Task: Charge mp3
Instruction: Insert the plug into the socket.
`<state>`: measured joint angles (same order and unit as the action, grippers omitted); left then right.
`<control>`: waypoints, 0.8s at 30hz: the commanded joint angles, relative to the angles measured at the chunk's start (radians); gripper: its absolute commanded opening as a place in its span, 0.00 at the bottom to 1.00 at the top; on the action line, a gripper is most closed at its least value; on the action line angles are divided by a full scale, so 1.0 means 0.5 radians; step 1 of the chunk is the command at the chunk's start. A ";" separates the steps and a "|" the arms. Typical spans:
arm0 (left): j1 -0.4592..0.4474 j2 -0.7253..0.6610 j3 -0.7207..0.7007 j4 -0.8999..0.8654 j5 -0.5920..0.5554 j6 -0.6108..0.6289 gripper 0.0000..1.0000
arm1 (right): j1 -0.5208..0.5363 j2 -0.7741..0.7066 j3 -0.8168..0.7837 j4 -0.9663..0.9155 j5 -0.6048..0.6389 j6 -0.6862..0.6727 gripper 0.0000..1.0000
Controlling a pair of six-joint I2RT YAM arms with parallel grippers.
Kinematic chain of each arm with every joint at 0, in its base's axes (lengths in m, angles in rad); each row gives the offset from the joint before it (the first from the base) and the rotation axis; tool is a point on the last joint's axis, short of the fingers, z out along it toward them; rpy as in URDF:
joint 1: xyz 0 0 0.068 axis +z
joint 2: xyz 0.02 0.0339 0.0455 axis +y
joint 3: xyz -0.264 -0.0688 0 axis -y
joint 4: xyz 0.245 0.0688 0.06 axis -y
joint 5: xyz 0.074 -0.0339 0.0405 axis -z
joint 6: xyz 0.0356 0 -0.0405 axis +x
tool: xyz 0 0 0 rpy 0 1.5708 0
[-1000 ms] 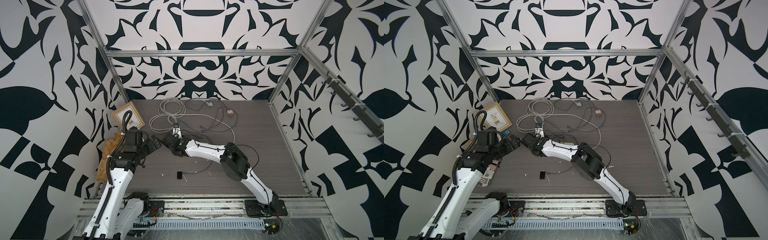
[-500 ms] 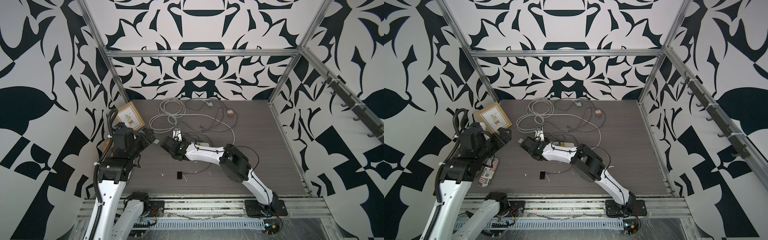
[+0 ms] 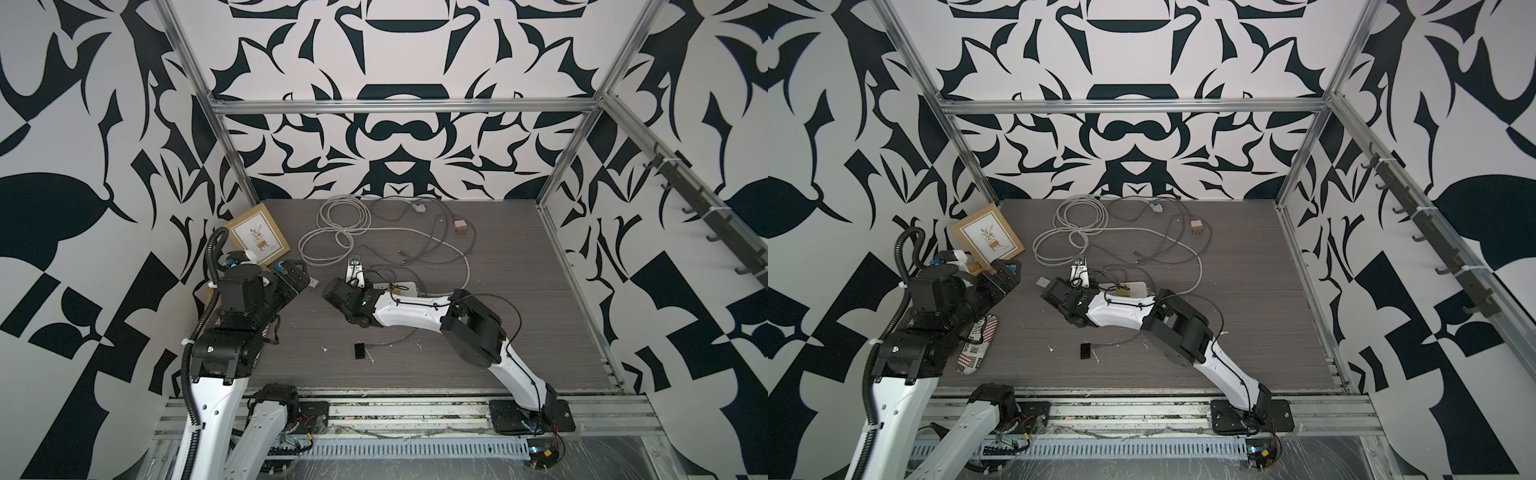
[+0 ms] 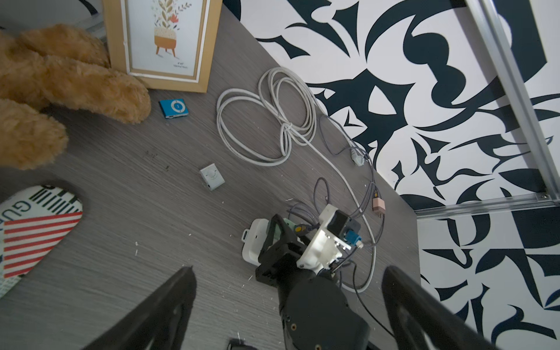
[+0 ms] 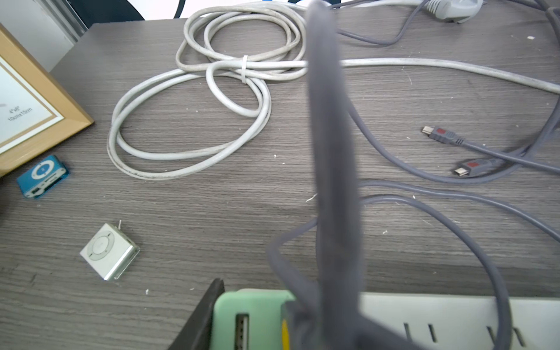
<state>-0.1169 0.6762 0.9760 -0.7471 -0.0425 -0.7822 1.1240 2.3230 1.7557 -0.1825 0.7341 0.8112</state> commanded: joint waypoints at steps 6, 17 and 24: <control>0.010 -0.109 -0.135 0.023 0.083 -0.054 0.98 | 0.079 0.266 -0.125 -0.534 -0.462 -0.134 0.00; 0.010 -0.195 -0.270 0.041 0.085 -0.071 0.97 | 0.136 0.382 -0.177 -0.729 -0.388 -0.161 0.00; 0.010 -0.223 -0.276 0.012 0.094 -0.074 0.97 | 0.131 0.240 -0.272 -0.641 -0.349 -0.143 0.00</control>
<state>-0.1165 0.5797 0.8417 -0.7273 0.0036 -0.8104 1.1622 2.3493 1.7397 -0.1829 0.7769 0.7364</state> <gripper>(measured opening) 0.969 0.442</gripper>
